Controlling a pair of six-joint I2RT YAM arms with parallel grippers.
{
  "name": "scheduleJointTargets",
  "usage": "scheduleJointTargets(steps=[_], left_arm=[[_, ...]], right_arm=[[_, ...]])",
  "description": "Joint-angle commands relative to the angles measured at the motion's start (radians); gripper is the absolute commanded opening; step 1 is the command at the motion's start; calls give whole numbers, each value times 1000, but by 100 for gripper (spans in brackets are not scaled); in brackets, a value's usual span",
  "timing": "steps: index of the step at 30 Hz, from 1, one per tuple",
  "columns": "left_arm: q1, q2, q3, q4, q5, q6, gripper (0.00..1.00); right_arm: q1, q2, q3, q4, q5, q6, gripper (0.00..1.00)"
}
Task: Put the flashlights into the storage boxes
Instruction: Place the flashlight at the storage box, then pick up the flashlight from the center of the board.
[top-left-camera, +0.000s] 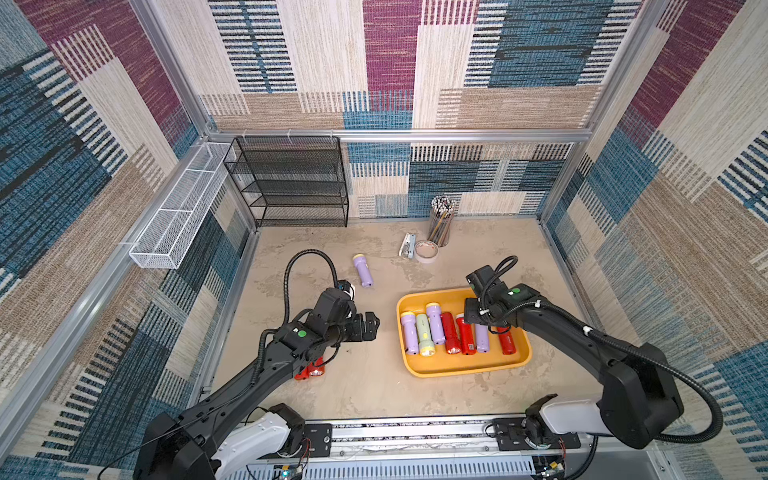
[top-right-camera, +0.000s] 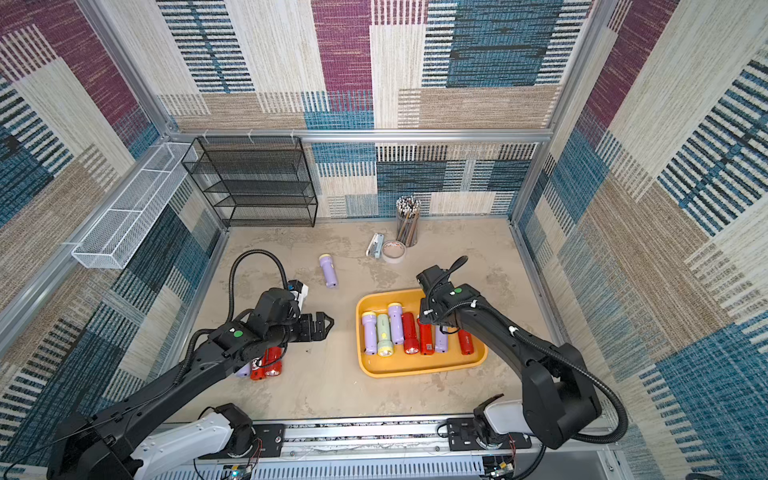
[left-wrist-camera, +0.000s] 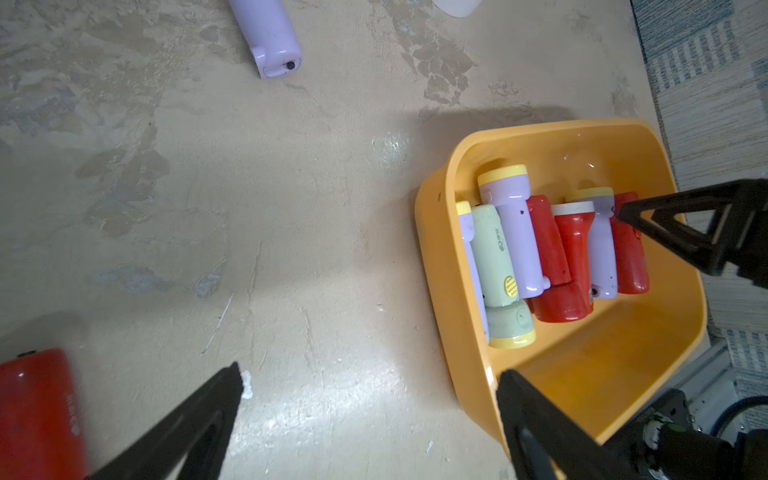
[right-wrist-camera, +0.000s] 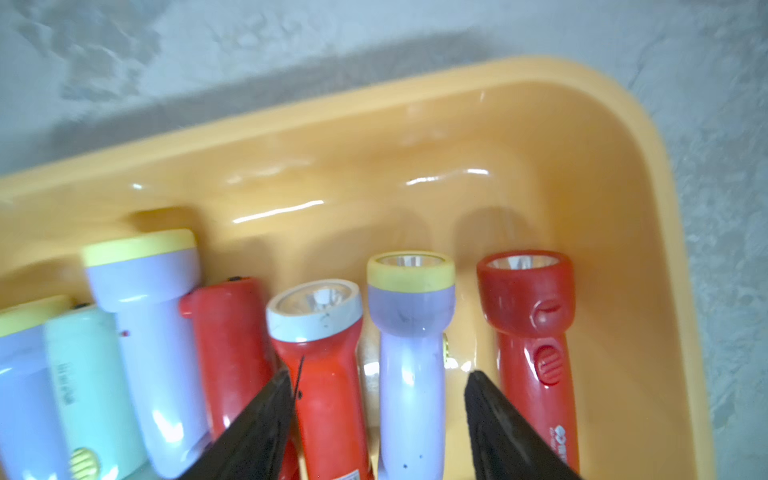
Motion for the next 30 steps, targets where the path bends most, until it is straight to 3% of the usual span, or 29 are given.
scheduleJointTargets(steps=[1,8,17,30], left_arm=[[1,-7,16,-35,-18,4,99],[1,-60,8,-97,-48,-18,99],[1,-137,-11,-178,-118,-55,99],[2,-192,-6,-278,-222,-82,99]], right_arm=[[3,-19,40,48,-84,-40,75],[28,88,172,150,-166,-102,75],[97,399,474,200,-248,-177,68],[183,975,1195,19,-309,-257,68]])
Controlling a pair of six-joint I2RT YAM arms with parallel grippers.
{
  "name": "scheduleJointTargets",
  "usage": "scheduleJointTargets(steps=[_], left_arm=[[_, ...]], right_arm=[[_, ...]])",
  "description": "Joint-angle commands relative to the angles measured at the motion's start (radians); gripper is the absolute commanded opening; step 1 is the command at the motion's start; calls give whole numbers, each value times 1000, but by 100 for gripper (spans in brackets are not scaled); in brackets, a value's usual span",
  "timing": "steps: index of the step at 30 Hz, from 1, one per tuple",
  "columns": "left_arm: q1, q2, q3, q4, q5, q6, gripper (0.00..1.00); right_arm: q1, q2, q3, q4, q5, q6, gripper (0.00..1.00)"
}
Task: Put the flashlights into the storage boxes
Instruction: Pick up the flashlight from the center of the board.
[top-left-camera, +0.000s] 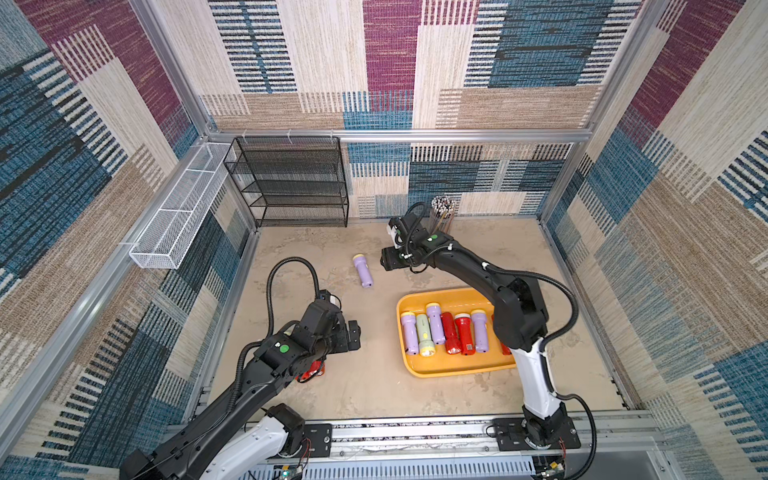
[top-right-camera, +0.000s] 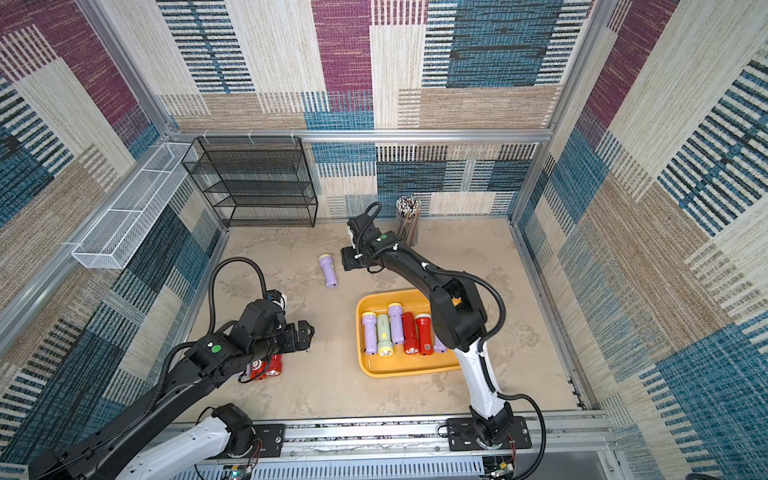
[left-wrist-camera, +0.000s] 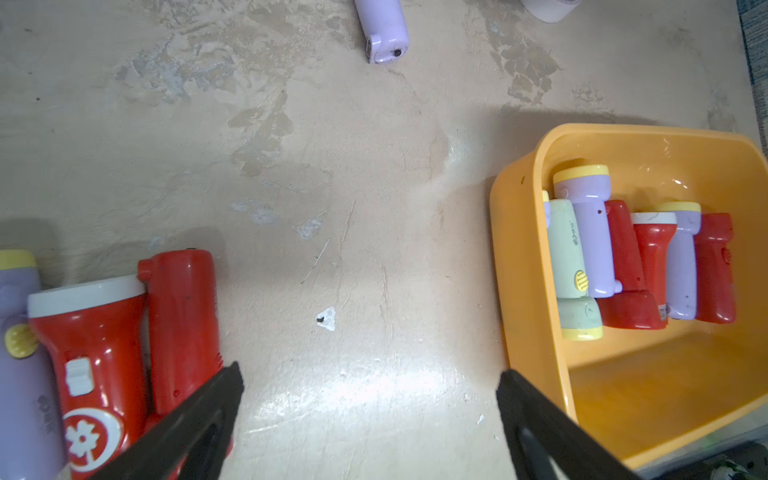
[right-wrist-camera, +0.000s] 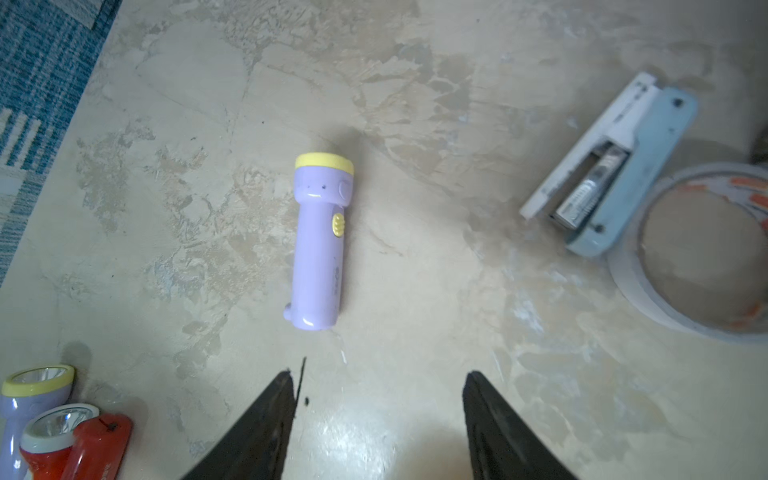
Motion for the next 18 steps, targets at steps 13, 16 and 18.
scheduleJointTargets(steps=[13,16,18], left_arm=[[8,-65,7,-75,-118,-5,99],[10,-68,6,-73,-127,-3,99],[10,-68,5,-73,-126,-3,99]], right_arm=[[48,351,419,-155,-39,-47,71],[54,371,431,-146,-51,-47,71],[55,385,445,-146,-51,-45,71]])
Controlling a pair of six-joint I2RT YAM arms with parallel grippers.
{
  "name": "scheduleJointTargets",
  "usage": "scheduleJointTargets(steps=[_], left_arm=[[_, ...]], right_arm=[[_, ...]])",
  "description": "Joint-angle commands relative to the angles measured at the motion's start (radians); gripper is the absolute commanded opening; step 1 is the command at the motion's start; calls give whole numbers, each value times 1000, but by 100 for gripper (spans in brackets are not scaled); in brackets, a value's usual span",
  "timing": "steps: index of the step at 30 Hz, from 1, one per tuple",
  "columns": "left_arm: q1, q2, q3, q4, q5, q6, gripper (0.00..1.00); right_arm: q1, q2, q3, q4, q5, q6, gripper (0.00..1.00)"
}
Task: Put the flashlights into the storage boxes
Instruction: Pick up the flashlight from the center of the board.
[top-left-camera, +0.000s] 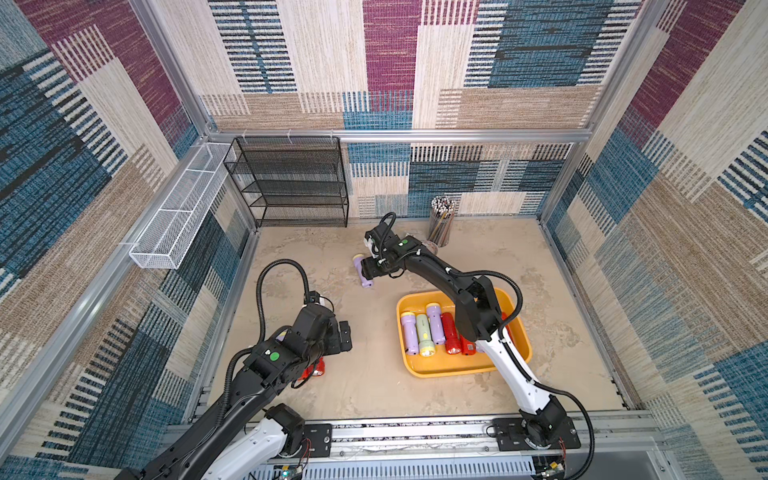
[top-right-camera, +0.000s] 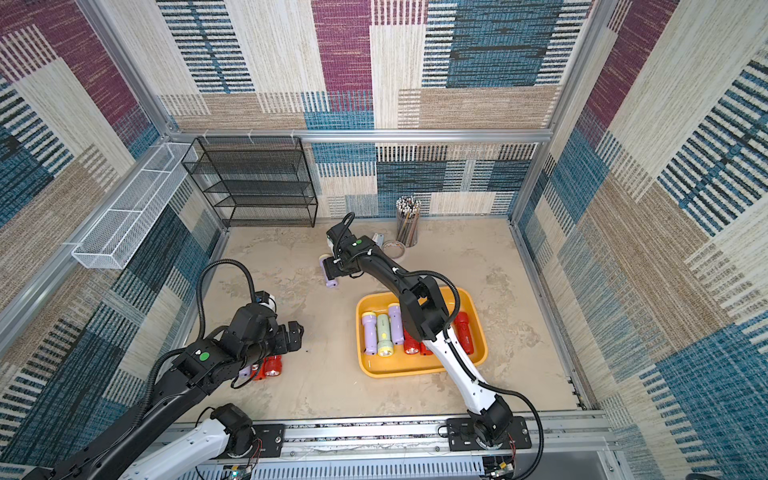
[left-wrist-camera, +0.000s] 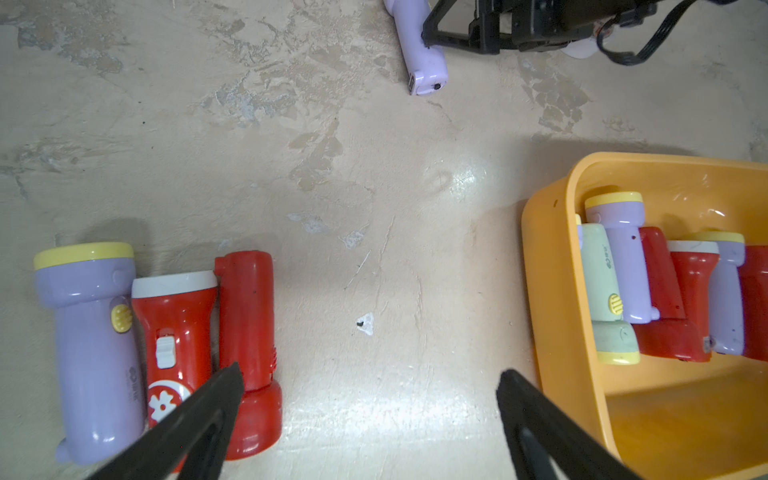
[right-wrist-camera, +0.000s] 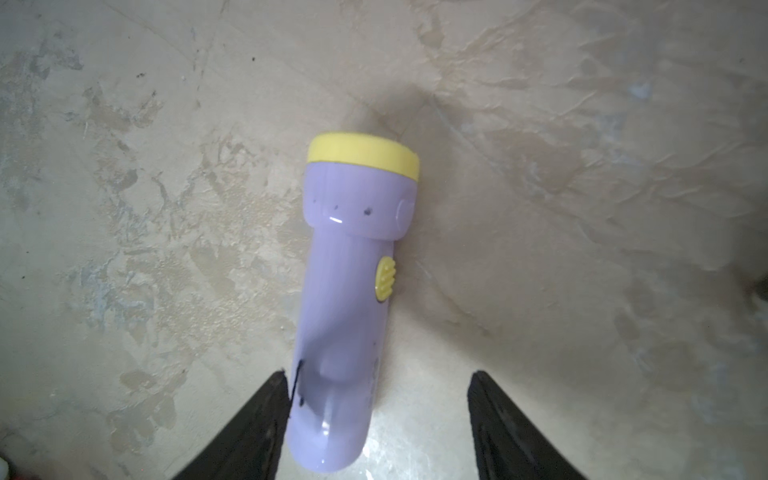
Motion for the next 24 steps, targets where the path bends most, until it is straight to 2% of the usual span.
scheduleJointTargets(steps=[1,12,17,24], left_arm=[[1,-2,-1,-13,-27,-3,99],[4,-19,-22,-12,-27,-12,99],[5,-23,-25,-15,-27,-13,99],[6,-31,-35,-14,-24,-16,99]], right_arm=[[3,20,21,18,-17,-5,71],[5,75,48,32,-28,-2,68],[6,83,59,35,-14,-3,56],[6,77,61,34,-13,-2,45]])
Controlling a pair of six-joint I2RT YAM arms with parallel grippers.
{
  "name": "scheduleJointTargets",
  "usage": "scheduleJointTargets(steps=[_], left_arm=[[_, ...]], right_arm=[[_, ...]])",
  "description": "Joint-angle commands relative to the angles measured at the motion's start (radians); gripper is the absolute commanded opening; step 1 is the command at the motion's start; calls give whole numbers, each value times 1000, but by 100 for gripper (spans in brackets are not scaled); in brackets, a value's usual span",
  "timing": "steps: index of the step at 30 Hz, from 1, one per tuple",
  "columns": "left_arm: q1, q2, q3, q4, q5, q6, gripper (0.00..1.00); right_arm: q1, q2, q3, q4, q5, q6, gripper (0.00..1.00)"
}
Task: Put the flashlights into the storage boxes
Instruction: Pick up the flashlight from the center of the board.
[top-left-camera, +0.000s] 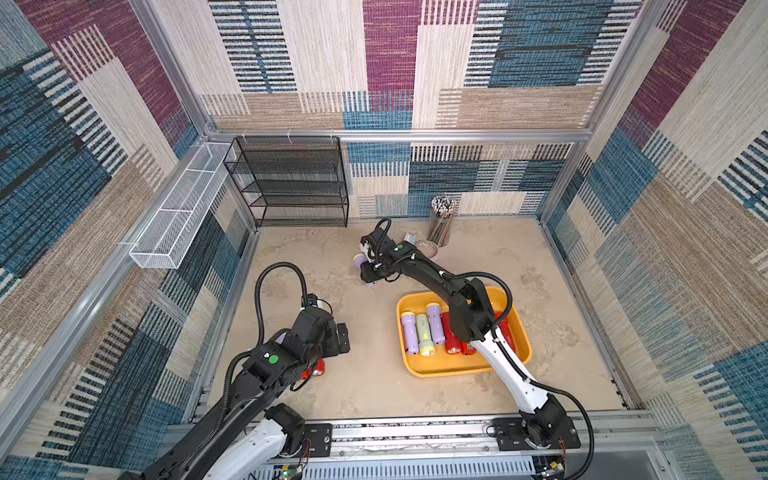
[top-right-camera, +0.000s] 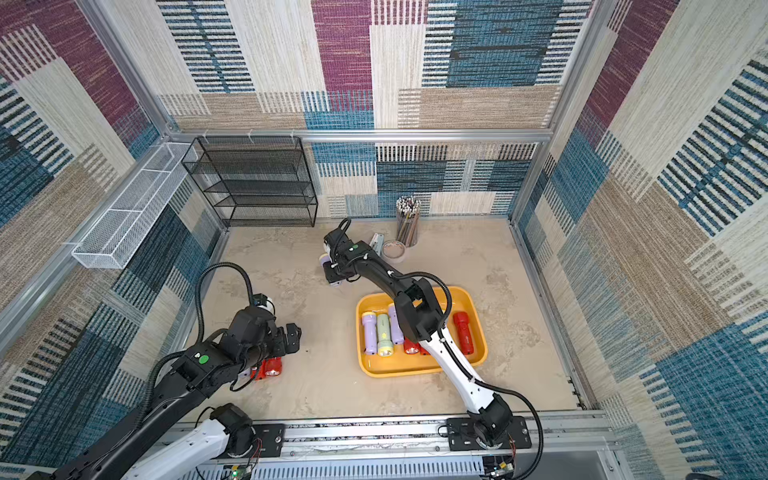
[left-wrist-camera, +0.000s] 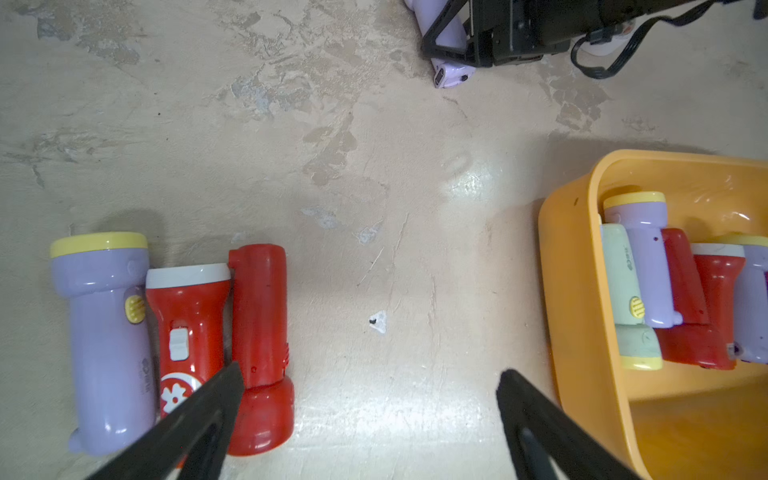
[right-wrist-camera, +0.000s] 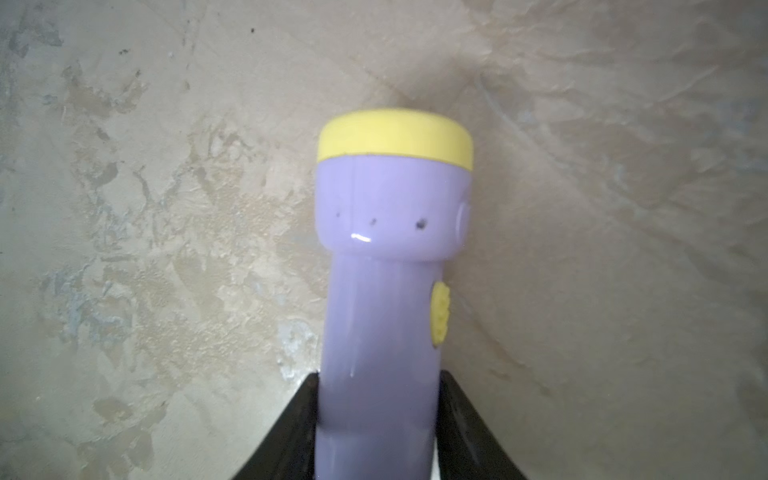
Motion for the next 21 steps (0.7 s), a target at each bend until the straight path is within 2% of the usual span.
scheduleJointTargets(steps=[1,14,21], left_arm=[[1,-7,-5,-11,-10,-15,99],[3,-29,-24,2,8,-17,99],[3,-35,-29,20,22,-15,99]], right_arm=[[0,-3,8,5,13,1,43],[-8,-119,-29,19,-11,14,38],[-17,-205,-97,-5,34,7,37]])
